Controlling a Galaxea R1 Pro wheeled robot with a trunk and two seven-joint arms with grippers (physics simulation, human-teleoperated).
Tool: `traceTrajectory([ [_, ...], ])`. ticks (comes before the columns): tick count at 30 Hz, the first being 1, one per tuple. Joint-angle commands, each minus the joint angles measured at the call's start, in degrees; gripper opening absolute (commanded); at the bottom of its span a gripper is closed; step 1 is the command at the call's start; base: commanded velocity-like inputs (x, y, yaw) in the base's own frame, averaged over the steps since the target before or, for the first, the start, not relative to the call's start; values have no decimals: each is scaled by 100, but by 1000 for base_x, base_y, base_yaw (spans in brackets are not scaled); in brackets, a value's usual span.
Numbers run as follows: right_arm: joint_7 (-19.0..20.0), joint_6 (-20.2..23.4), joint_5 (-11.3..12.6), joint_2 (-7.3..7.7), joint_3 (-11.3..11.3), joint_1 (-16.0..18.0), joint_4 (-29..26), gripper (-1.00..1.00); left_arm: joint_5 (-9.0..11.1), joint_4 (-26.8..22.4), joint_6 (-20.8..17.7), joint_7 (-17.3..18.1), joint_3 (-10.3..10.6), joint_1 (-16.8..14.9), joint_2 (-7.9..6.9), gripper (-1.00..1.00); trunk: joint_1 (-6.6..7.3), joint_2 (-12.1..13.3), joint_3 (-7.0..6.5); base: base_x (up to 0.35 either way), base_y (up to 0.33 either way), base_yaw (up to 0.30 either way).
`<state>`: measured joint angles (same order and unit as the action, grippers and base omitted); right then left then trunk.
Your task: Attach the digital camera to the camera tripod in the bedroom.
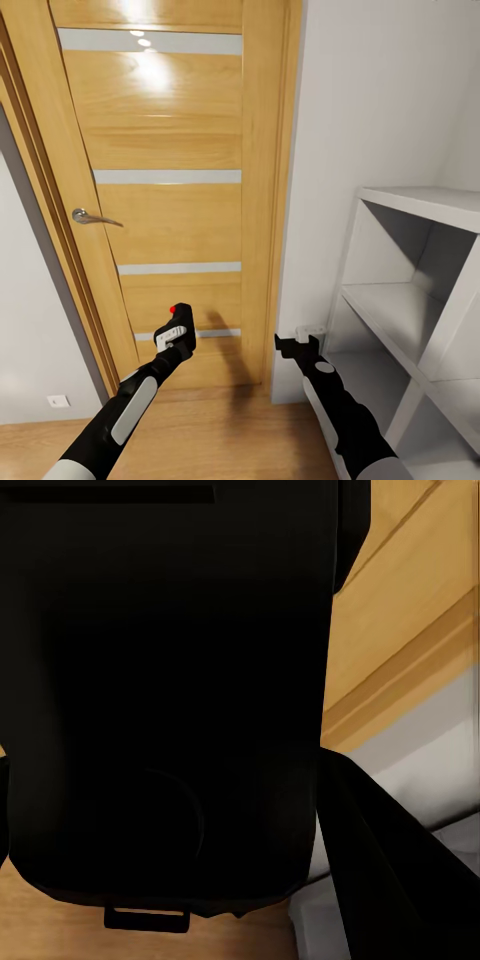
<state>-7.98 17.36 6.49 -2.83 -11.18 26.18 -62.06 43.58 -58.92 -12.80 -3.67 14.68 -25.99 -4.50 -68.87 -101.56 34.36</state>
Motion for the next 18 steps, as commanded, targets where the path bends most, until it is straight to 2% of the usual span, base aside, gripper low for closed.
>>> traceTrajectory([
  [1,-55,18,59,1,-15,5,10,100,47,-9,-16,-35,17,-3,-7,-100,23,38,-12,0,0,0],
  [8,-77,-44,63,-9,0,2,156,100,61,62,-30,-32,-4,-3,-5,-100,177,319,-138,0,0,0],
  [12,-78,-44,96,11,23,2,399,100,19,315,-36,-78,-10,-3,-1,-100,265,479,-210,0,0,0],
  [15,-73,-42,111,42,44,5,829,100,15,592,-89,-177,-15,-3,-49,-100,331,600,-264,0,0,0],
  [18,-56,-43,131,61,60,8,1582,100,61,1244,-212,-292,-17,-3,-182,-100,396,720,-317,0,0,0],
])
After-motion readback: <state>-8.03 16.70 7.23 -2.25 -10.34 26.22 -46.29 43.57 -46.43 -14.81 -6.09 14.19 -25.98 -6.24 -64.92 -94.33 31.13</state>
